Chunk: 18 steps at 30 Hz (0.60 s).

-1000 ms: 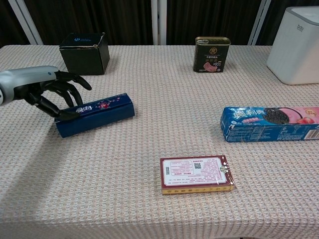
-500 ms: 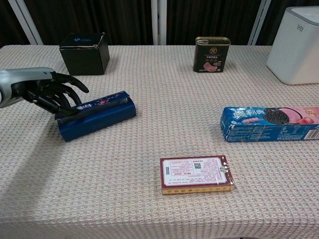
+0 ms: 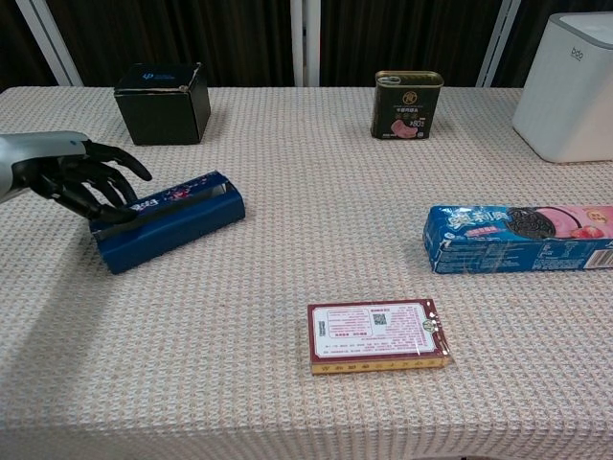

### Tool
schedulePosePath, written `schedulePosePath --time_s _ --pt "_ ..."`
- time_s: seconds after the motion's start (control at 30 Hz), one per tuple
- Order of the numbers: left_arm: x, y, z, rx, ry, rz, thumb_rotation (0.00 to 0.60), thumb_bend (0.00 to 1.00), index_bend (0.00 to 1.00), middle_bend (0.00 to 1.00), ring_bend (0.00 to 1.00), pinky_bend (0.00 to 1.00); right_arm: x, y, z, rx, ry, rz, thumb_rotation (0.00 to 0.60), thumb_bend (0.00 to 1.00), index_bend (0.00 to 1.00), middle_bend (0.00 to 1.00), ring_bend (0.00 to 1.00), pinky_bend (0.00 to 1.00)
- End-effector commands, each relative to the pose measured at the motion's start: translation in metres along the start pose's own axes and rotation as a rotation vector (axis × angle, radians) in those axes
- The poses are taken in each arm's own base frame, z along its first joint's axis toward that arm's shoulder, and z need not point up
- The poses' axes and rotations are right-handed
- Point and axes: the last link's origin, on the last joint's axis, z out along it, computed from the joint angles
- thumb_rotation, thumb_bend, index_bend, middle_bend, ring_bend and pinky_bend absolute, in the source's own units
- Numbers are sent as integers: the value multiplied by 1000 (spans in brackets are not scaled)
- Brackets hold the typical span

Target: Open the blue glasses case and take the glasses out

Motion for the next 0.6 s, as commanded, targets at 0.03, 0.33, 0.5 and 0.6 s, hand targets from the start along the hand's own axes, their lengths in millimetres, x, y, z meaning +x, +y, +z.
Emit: schedulePosePath --time_s 0.03,0.33,0.5,0.6 --pt "1 0 3 31 46 20 600 590 184 195 233 401 0 0 0 0 -1 0 600 210 0 0 0 0" --pt "13 0 9 55 285 153 600 588 171 131 137 334 0 0 1 -1 -2 2 600 225 0 0 0 0" --pt "18 3 4 -35 500 267 600 582 163 44 0 130 1 1 1 -1 5 3 600 236 0 0 0 0" --pt "21 3 -5 -109 496 254 600 556 161 45 0 126 2 1 1 -2 11 6 600 237 0 0 0 0"
